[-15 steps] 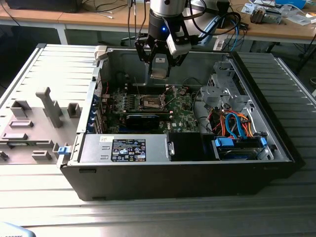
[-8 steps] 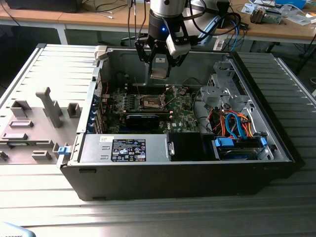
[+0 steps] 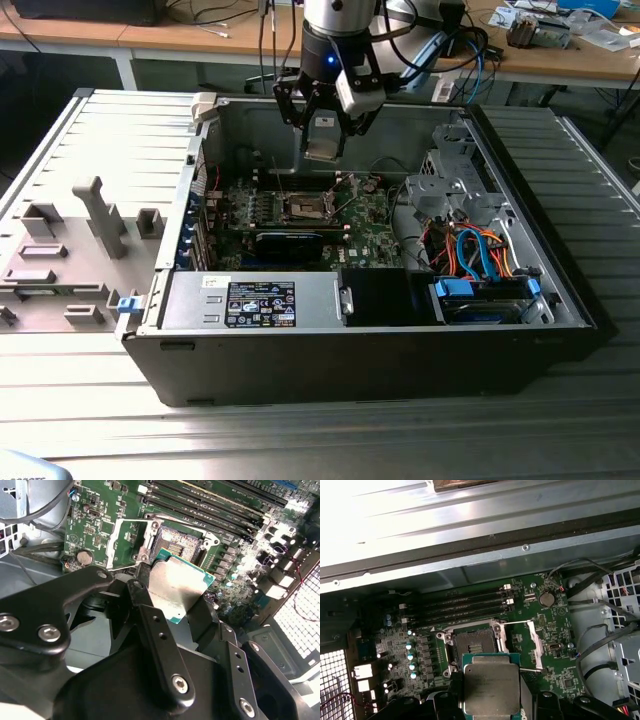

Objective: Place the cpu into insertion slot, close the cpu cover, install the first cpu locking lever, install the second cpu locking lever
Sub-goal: 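Place the cpu into insertion slot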

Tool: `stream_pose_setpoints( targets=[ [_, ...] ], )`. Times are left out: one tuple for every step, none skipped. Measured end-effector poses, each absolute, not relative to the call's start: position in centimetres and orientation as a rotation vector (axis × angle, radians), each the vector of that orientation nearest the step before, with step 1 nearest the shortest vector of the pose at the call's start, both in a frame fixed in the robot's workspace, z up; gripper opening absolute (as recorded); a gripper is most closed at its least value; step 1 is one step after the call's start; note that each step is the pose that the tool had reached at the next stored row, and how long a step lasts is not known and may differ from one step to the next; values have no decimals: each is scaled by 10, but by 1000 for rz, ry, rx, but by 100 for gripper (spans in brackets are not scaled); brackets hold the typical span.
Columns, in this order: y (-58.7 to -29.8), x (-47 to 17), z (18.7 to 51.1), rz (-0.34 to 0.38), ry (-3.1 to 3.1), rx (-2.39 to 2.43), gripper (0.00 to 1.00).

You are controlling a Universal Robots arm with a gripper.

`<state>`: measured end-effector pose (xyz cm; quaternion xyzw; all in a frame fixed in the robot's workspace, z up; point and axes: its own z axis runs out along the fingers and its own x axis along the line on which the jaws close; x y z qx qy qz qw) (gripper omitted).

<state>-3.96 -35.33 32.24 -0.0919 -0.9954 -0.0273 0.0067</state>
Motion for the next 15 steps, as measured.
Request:
stream_pose_setpoints(
  targets=[
    [-353, -40, 322, -85, -3114, -289, 54],
    [-353, -40, 322, -86, -3113, -293, 54],
    [-353, -40, 322, -86, -3113, -296, 54],
    [-353, -40, 322, -86, -3113, -300, 54],
    [-353, -40, 322, -86, -3113, -302, 54],
    [-353, -40, 322, -86, -3112, -305, 54],
    [-353, -40, 322, -86, -3112, -308, 54],
    [-353, -40, 322, -86, -3112, -310, 54],
    [-353, -40, 322, -86, -3112, -312, 54],
    [-353, -40, 322, -86, -3112, -315, 54],
    [-353, -40, 321, -86, -3111, -317, 54],
    [-353, -40, 321, -86, -3111, -320, 54],
    [-353, -40, 321, -86, -3111, -322, 54],
    [-353, -40, 321, -86, -3110, -328, 54],
    [-353, -40, 321, -86, -3110, -331, 54]
  ],
)
